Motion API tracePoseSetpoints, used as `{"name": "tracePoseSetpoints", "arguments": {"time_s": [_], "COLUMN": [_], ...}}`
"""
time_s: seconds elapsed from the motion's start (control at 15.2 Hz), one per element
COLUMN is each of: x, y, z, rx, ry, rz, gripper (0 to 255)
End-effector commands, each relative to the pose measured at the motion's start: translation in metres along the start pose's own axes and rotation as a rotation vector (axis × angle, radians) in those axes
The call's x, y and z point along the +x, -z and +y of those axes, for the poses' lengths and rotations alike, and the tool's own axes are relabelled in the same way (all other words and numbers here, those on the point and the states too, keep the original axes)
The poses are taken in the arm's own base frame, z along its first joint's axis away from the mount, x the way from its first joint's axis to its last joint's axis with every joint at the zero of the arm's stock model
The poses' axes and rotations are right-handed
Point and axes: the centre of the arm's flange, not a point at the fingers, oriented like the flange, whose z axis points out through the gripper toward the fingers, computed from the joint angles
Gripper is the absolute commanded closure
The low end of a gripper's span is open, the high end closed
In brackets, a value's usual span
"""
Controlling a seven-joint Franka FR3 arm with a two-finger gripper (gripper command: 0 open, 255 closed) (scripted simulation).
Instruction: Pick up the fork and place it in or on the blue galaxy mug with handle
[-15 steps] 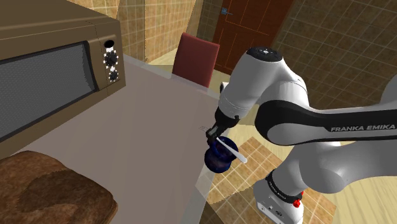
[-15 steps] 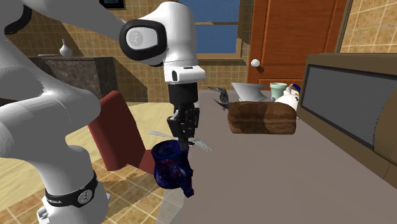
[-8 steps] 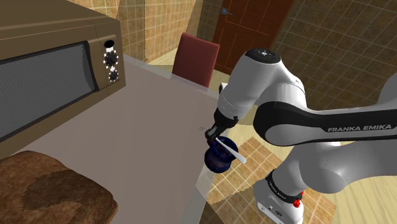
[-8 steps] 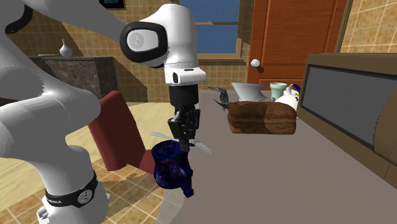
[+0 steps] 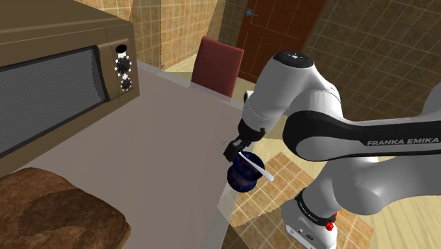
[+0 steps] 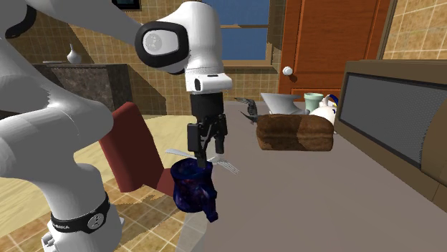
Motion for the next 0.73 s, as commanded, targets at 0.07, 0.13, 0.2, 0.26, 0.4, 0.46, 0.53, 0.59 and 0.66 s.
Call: {"name": "tracePoseSetpoints", "arguments": {"time_s": [0.07, 0.13, 0.2, 0.26, 0.4, 0.46, 0.53, 0.59, 0.66], "x": [0.000, 0.000, 0.000, 0.000, 0.000, 0.000, 0.000, 0.000, 0.000], "y": [0.033, 0.044, 0.044, 0.044, 0.044, 0.044, 0.044, 0.044, 0.044], "z": [0.001, 0.001, 0.001, 0.001, 0.001, 0.001, 0.001, 0.001, 0.001], "rx": [0.000, 0.000, 0.000, 0.000, 0.000, 0.000, 0.000, 0.000, 0.000], "ry": [0.000, 0.000, 0.000, 0.000, 0.000, 0.000, 0.000, 0.000, 0.000], "rz": [-0.001, -0.001, -0.001, -0.001, -0.001, -0.001, -0.001, -0.001, -0.001], "gripper": [0, 0, 0, 0, 0, 0, 0, 0, 0]}}
